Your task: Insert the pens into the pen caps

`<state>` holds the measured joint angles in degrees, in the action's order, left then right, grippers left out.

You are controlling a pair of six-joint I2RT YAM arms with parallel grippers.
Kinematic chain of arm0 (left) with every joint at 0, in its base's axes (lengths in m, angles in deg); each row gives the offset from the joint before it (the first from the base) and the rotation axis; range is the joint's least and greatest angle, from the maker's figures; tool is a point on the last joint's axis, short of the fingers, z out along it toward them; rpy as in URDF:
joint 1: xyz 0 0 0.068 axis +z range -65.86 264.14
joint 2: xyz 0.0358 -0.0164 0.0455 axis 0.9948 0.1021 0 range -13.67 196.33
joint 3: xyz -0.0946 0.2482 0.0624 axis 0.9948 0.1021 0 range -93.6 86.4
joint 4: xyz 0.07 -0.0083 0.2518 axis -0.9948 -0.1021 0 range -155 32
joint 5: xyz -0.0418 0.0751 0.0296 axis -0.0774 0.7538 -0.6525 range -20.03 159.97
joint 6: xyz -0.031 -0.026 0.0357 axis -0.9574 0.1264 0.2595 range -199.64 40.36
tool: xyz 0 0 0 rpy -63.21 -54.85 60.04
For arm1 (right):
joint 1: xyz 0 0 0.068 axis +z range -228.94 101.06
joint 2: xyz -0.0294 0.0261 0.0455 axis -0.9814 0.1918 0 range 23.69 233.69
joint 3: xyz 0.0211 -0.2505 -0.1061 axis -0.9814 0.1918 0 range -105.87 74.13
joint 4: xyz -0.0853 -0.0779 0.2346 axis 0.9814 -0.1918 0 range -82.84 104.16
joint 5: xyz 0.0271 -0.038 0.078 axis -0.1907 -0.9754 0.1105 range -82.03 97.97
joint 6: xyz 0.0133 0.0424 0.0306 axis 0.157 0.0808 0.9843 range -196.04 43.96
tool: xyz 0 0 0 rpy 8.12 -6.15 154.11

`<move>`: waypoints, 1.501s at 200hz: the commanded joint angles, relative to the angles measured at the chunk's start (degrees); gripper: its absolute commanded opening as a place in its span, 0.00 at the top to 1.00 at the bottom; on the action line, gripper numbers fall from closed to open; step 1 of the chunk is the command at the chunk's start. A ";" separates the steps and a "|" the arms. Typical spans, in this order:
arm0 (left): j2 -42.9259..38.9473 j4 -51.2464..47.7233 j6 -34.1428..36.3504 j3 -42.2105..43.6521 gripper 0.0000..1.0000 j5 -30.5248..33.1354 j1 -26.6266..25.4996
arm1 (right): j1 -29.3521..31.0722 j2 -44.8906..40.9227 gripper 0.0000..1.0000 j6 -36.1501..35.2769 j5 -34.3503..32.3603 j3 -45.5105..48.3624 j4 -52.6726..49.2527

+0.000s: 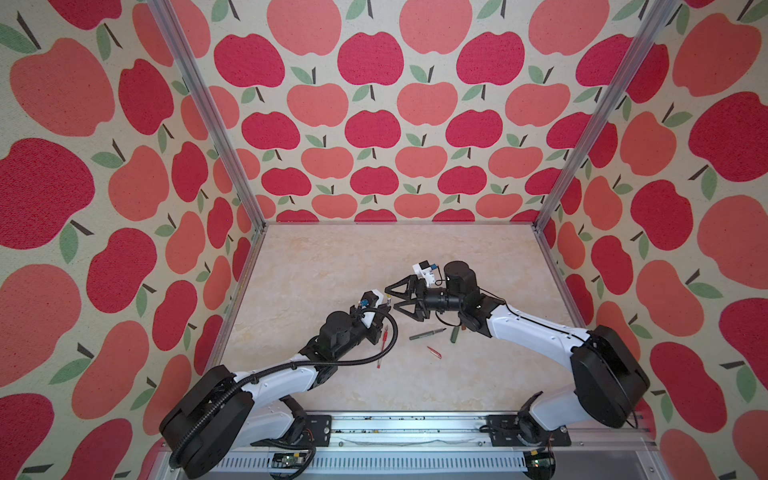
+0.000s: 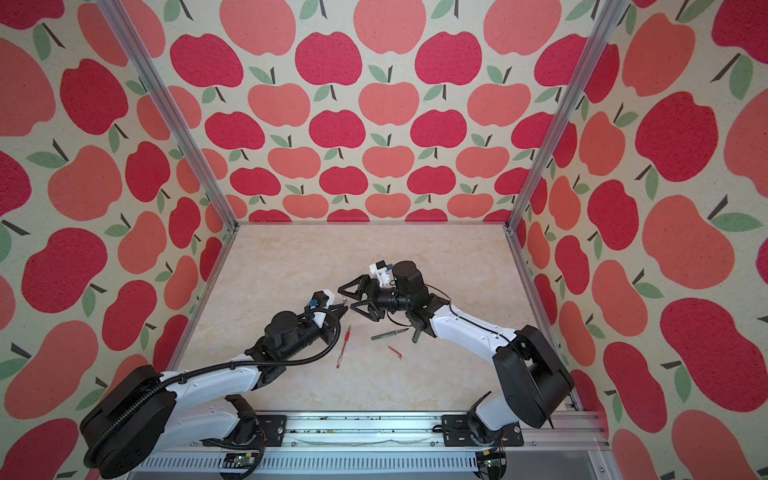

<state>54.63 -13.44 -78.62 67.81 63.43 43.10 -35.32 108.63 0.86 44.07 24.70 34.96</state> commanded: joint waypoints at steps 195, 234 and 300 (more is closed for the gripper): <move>-7.43 -18.12 -10.79 -3.59 1.00 12.08 -0.60 | -16.01 -13.13 0.01 -16.70 1.01 -4.63 -15.66; -10.20 -46.59 -24.46 -11.98 1.00 19.81 -0.45 | -13.20 -16.91 0.02 -37.76 -17.33 -6.53 -41.43; -3.04 -76.39 -37.34 -22.26 1.00 10.01 4.54 | -9.39 -19.30 0.02 -47.95 -30.50 -3.89 -48.48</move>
<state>47.74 -74.18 -109.40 48.66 78.33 45.36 -45.57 90.23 -40.34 19.78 19.61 -8.27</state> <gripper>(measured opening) 0.106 0.978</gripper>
